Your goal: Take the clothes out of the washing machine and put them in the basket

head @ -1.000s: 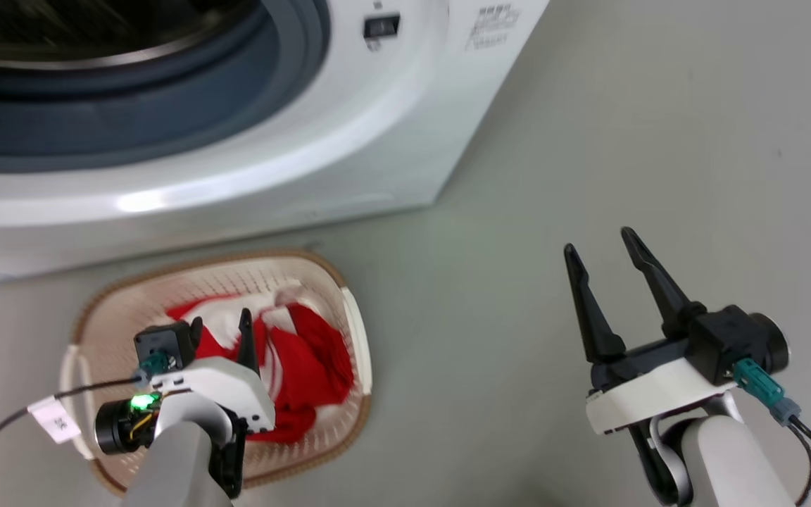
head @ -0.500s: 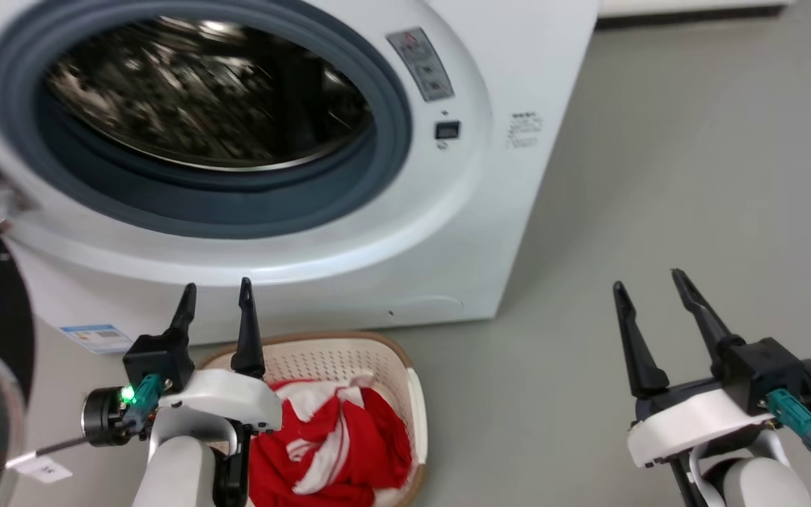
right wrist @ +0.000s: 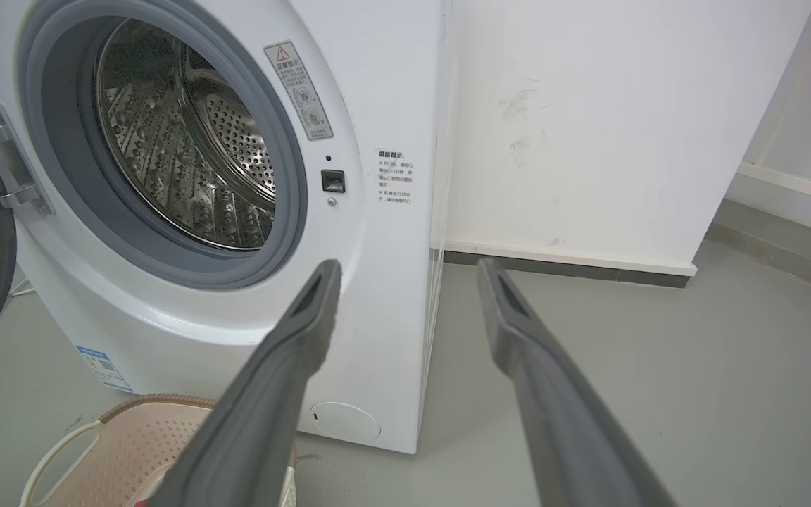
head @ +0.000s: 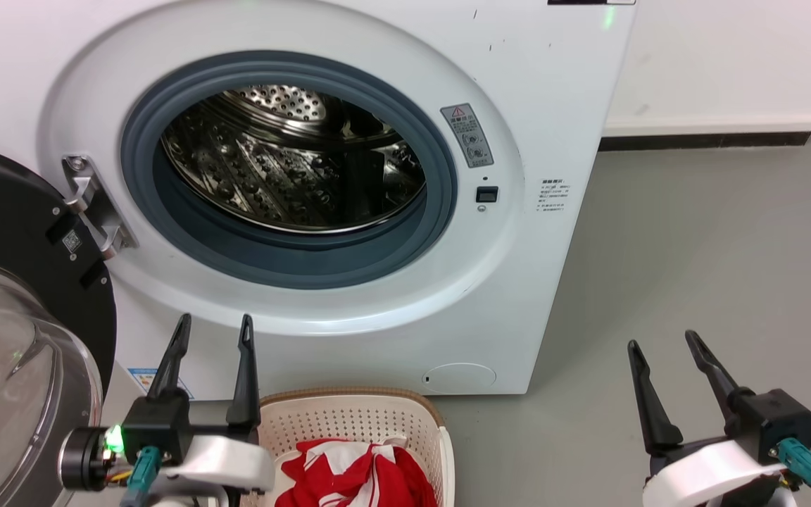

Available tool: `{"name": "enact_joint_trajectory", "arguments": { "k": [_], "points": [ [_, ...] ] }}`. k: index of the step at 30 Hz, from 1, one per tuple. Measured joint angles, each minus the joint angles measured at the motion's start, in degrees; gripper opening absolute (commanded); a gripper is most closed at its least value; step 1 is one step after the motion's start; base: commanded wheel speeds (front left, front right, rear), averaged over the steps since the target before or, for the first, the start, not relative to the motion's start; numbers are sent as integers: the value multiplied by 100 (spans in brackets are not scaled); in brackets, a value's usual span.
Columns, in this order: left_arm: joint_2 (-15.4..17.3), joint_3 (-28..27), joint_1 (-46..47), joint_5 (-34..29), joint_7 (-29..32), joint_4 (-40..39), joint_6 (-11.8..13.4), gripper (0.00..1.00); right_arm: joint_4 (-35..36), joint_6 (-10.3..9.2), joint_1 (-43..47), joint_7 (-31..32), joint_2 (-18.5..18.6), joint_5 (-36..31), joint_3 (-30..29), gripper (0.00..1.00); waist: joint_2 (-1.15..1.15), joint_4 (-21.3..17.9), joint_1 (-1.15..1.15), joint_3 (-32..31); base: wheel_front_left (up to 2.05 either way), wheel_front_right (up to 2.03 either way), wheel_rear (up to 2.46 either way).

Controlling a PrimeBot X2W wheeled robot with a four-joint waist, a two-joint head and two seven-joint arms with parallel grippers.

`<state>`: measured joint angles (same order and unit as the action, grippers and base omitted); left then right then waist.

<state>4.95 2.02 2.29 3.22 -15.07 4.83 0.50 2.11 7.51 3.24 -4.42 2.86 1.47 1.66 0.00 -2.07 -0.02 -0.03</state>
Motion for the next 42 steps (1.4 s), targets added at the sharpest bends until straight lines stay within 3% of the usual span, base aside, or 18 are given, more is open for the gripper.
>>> {"name": "enact_joint_trajectory", "arguments": {
  "k": [10,30,31,35,42],
  "points": [
    [7,80,-442,47,73,-131,25,100,52,0,204,34,1,69,-20,100,0,-84,0,-155,0,0,0],
    [38,164,-490,151,129,-185,102,100,10,0,209,-8,1,126,-48,100,0,-46,2,-175,0,0,0],
    [42,167,-494,153,127,-189,102,0,10,0,209,-8,1,126,-48,0,0,-45,1,-173,0,0,0],
    [-4,147,-556,236,180,-3,99,0,-122,0,277,-1,-1,201,-21,0,0,-41,2,-170,0,0,0],
    [-12,43,-536,1068,393,113,14,0,-254,0,278,45,24,1125,-31,0,0,-25,2,-159,0,0,0]
  ]
}}
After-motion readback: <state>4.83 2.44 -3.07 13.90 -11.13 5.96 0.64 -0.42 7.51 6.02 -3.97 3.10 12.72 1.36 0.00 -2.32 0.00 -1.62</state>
